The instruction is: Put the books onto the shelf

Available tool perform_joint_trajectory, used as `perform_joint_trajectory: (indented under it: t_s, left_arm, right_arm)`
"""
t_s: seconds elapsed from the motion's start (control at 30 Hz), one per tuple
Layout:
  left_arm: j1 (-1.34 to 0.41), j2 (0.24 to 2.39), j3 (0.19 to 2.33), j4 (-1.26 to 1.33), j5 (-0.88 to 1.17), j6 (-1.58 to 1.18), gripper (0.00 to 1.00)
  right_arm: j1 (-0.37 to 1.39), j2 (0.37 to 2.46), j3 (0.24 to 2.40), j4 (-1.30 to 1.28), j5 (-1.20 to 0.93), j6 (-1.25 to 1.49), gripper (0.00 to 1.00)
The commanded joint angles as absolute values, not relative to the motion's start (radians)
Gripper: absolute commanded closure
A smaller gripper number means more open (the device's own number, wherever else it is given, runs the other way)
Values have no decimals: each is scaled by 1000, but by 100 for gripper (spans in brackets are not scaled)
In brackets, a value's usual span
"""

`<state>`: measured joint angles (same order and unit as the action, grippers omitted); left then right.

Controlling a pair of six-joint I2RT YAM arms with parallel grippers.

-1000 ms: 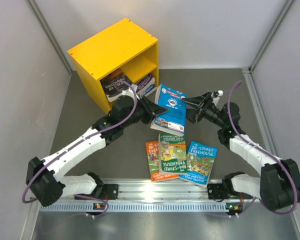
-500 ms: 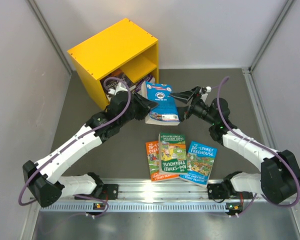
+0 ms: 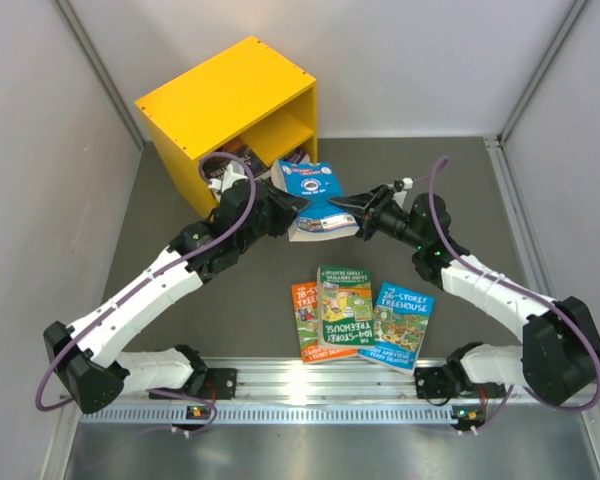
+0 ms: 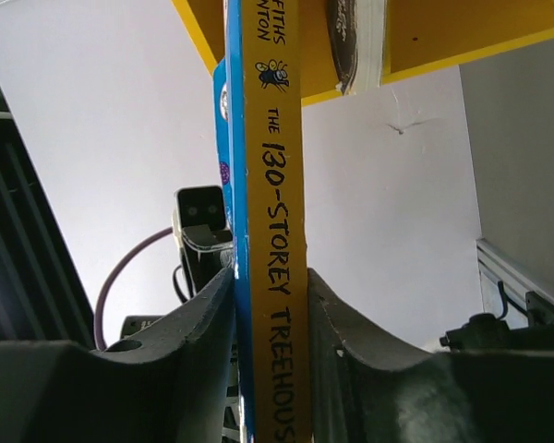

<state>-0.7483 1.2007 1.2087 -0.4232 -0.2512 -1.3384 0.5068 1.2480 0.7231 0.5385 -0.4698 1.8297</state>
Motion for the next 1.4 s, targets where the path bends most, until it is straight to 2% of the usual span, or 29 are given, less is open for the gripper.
perform_joint_trajectory:
  t_s: [0.0, 0.1, 0.17, 0.33, 0.73, 0.8, 0.9, 0.93, 1.0, 1.2, 1.27, 1.37]
  left_arm:
    - [-730, 1207, 1174, -591, -417, -1285, 100]
    - [-730, 1206, 1172, -614, -425, -1295, 100]
    - [-730, 1206, 1173, -630, -433, -1296, 100]
    - [-730, 1206, 1172, -650, -456, -1301, 100]
    - [-747, 1236, 1193, -675, -474, -1286, 100]
    - [-762, 1258, 1209, -686, -483, -1279, 100]
    - [-776, 1282, 1236, -703, -499, -1270, 100]
    - [-781, 1285, 1242, -703, -499, -1266, 100]
    - [-787, 1287, 1244, -703, -496, -1261, 100]
    - [-787, 1246, 1243, -677, -471, -1201, 99]
    - [-785, 1217, 1232, -675, -460, -1190, 91]
    - [-787, 1171, 1197, -670, -451, -1195, 86]
  right_arm:
    - [531, 1169, 834, 666, -526, 1864, 68]
    - [531, 1164, 838, 655, -534, 1865, 65]
    - [531, 1158, 842, 643, -541, 1870, 58]
    - [529, 1124, 853, 572, -549, 1861, 56]
    - [531, 1115, 867, 528, -560, 1855, 61]
    - [532, 1126, 871, 529, -566, 1852, 64]
    - [531, 1137, 877, 534, -569, 1845, 78]
    - [531, 1140, 880, 532, -569, 1841, 89]
    - [529, 1152, 899, 514, -574, 1816, 100]
    - [525, 1219, 1026, 326, -609, 1660, 100]
    - [525, 1258, 1078, 296, -617, 1626, 100]
    - [525, 1319, 1136, 273, -627, 1585, 100]
